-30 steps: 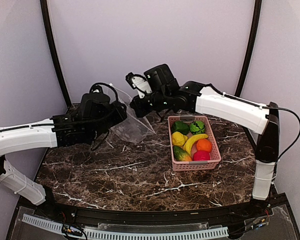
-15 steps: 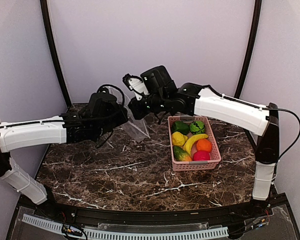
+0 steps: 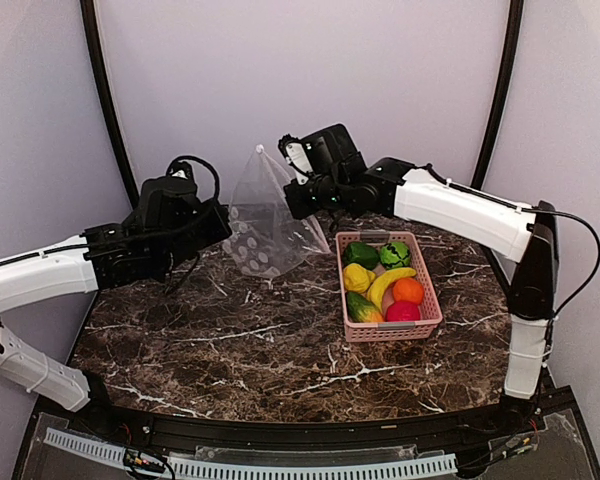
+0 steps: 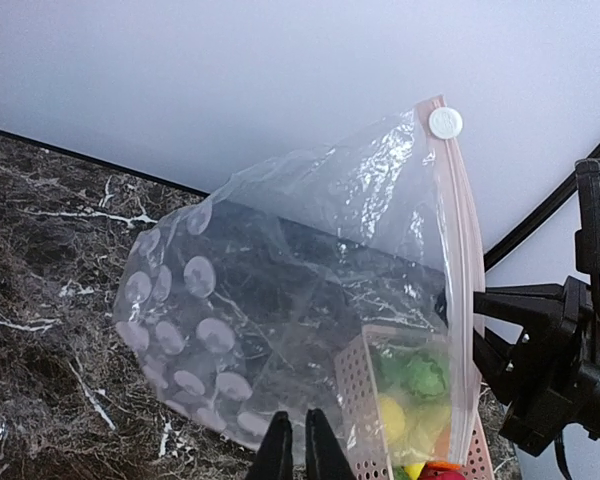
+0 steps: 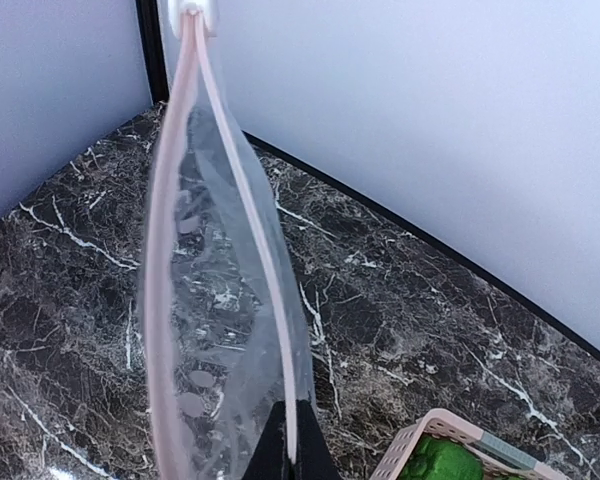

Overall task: Place the food in the zip-top bag and seal the zipper
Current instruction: Adjust the zipper on the zipper food storage bag, then pass from the right arm to the left

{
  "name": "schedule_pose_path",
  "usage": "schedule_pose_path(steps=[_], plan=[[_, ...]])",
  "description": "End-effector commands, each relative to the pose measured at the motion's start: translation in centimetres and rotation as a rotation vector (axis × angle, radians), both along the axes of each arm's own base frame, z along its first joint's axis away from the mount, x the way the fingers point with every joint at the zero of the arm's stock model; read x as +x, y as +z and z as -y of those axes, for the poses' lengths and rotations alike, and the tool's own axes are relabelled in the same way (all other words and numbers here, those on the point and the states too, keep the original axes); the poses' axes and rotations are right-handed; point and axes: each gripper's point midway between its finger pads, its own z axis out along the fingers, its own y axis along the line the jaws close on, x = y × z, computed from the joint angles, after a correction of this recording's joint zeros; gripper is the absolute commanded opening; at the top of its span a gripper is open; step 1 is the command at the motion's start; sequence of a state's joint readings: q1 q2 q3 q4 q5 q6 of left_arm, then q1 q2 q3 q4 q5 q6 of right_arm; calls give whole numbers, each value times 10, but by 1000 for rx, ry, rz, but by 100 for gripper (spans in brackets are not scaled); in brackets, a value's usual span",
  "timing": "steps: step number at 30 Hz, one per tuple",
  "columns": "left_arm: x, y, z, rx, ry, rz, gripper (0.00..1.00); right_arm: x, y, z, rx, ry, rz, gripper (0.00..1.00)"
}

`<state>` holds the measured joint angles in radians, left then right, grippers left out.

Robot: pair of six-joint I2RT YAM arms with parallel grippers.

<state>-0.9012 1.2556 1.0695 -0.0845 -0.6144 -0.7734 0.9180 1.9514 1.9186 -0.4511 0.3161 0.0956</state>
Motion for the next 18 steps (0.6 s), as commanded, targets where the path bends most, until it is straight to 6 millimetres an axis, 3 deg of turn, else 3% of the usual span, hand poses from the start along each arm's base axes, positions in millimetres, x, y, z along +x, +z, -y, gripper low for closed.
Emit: schedule_pose_path(steps=[1,4,6,8,10,11,13,15,18], plan=[[-2,-21,4,80,-41,-49,4,0,3,-11,6,25,3,0],[-4,-27,-1,126,-46,-71,3,-32,16,-29,37,277,-25,8],[-1,-27,-6,157,-49,-76,2,-56,24,-30,59,393,-42,13],[-1,-27,-6,154,-62,-84,3,-61,29,-24,71,386,-48,1],[-1,-23,0,130,-93,-75,15,-61,27,-22,63,382,-46,0],[0,-23,4,118,-108,-72,31,-58,23,-23,59,379,-46,0],[1,-19,21,69,-171,-46,50,-58,18,-27,66,388,-62,0],[3,-12,36,15,-217,-16,62,-57,15,-31,91,377,-86,0],[6,2,51,-67,-259,23,69,-54,14,-36,117,358,-108,0]])
